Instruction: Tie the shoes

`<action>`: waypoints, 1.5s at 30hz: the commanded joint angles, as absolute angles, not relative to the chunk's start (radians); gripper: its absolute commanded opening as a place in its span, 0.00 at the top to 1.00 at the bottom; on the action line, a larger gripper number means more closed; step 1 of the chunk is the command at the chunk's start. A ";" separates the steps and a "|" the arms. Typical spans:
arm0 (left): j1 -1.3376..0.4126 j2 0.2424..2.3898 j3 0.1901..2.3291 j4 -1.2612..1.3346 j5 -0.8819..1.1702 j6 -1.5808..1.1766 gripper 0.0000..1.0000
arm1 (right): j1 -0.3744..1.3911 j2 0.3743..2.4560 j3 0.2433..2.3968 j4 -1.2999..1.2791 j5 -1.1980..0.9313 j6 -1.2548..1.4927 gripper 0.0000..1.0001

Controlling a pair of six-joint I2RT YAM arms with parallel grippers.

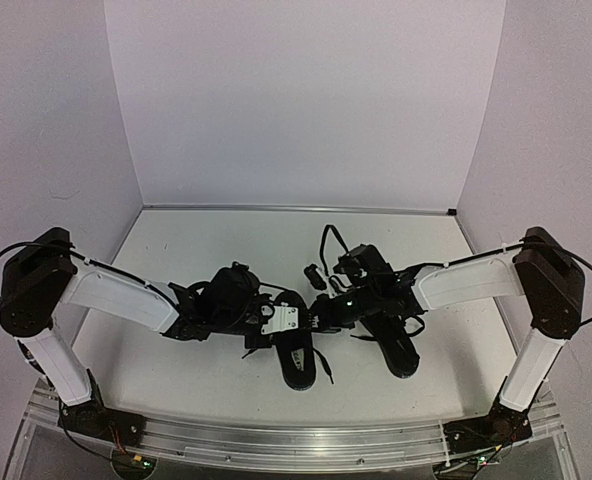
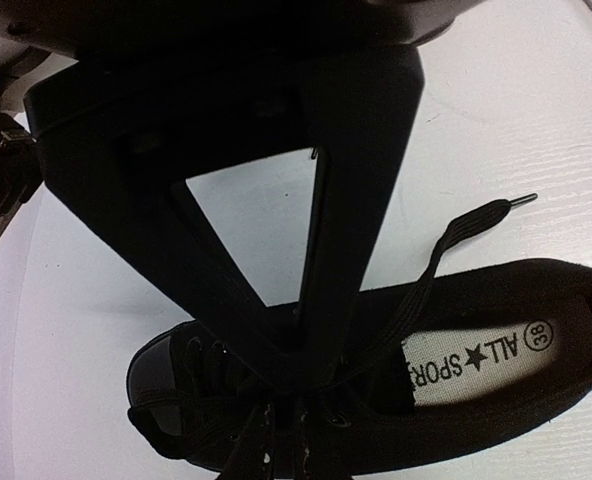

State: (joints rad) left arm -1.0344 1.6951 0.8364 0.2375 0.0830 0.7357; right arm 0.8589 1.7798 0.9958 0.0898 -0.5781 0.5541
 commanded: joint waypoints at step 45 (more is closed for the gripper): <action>-1.039 1.710 0.834 0.295 0.102 0.711 1.00 | 0.773 1.823 0.973 0.159 -0.661 0.602 0.84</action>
State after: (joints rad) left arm -1.0344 1.7424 0.8374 0.3139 0.0866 0.7014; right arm 0.7575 1.8140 0.9264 0.1394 -0.6175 0.6238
